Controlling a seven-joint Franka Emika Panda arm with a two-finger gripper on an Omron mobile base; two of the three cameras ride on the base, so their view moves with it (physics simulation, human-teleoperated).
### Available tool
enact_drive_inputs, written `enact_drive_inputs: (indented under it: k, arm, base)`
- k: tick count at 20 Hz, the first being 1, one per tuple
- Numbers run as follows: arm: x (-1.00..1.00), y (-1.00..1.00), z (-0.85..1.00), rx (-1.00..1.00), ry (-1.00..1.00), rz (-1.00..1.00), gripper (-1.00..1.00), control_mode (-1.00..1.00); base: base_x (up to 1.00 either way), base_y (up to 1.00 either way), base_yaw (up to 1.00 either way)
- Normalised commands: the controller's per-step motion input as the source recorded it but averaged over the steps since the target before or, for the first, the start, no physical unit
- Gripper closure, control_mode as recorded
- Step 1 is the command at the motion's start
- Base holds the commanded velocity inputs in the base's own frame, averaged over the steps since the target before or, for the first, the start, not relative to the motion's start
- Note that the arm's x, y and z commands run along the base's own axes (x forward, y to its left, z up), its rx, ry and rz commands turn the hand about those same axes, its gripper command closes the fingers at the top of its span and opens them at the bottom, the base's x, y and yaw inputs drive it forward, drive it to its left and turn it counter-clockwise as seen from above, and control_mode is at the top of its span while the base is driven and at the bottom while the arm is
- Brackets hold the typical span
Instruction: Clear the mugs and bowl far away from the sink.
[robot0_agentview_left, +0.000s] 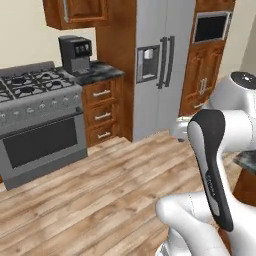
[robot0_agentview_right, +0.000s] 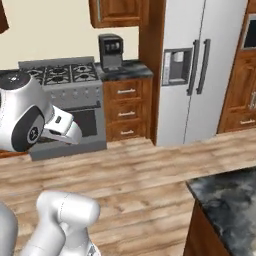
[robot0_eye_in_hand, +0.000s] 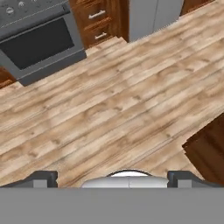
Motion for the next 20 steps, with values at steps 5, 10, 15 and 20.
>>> enact_drive_inputs:
  k: [5,10,15,20]
  arm:
    - [0.00,0.00,0.00,0.00,0.00,0.00,-1.00,1.00]
    - [0.00,0.00,0.00,0.00,0.00,0.00,-1.00,1.00]
    - [0.00,0.00,0.00,0.00,0.00,0.00,-1.00,1.00]
    - [0.00,0.00,0.00,0.00,0.00,0.00,-1.00,1.00]
  base:
    - [0.00,0.00,1.00]
    - [0.31,0.04,0.97]
    - [0.15,0.00,1.00]
    - [0.50,0.12,0.90]
